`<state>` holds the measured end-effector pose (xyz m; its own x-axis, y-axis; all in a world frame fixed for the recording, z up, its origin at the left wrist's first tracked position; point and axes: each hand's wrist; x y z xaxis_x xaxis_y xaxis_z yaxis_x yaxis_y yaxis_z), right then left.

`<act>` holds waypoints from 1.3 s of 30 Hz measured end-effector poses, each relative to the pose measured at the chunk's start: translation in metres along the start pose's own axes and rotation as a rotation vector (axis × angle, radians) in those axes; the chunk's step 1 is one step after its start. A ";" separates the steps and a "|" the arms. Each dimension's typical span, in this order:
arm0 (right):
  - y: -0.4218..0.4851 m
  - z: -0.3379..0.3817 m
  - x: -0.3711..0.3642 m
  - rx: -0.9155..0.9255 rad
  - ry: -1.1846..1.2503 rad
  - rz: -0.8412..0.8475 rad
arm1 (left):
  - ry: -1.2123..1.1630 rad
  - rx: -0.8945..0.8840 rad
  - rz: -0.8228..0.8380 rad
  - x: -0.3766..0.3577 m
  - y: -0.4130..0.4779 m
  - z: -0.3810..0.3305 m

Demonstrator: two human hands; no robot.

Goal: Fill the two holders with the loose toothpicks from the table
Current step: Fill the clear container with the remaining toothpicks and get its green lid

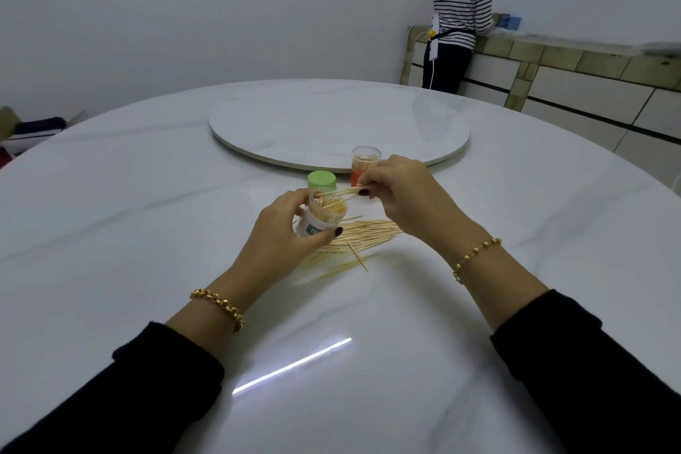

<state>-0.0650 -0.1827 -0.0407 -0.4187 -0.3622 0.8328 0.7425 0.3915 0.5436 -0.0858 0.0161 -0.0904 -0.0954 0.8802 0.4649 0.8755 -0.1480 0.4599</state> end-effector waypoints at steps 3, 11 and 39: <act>0.000 0.003 -0.004 0.063 -0.052 -0.045 | 0.006 -0.003 0.005 -0.001 0.000 0.001; 0.001 0.020 -0.011 0.168 -0.095 -0.094 | 0.008 -0.023 0.017 -0.002 0.000 0.002; 0.007 0.035 -0.014 -0.275 0.811 -0.347 | -0.009 -0.031 0.007 -0.002 0.001 0.001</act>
<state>-0.0723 -0.1448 -0.0453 -0.2234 -0.9439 0.2432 0.7857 -0.0267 0.6180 -0.0844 0.0150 -0.0922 -0.0848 0.8832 0.4613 0.8612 -0.1678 0.4797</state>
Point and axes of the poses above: each hand's wrist, its own y-axis towards the middle knuckle, its own x-axis out of the back of the hand, z = x × y, and after that the axes turned 8 degrees about -y, right-handed
